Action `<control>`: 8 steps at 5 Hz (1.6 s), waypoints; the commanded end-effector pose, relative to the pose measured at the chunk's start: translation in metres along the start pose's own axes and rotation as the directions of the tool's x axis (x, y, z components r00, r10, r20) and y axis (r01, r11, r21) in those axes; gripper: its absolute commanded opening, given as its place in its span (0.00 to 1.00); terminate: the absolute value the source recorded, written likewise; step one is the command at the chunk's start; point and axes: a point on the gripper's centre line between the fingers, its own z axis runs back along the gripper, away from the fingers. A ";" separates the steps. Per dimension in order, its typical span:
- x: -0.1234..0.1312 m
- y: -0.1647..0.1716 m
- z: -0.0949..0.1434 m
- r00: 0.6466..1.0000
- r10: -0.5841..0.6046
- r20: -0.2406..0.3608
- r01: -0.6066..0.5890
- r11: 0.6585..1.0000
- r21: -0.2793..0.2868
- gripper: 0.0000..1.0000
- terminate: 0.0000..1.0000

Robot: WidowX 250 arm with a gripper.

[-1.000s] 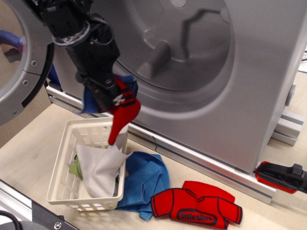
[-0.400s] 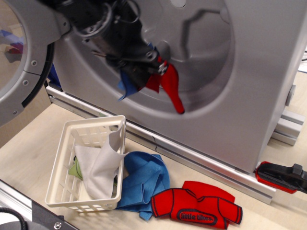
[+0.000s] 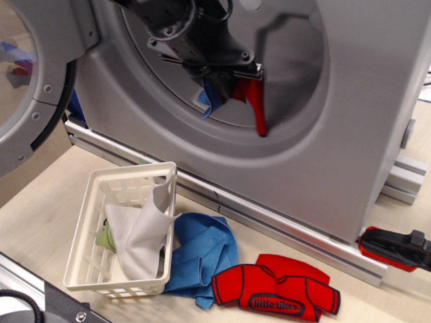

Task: Put clothes in laundry machine

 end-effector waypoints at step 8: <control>0.033 0.043 -0.020 0.993 -0.077 -0.090 0.083 0.994 0.071 1.00 0.00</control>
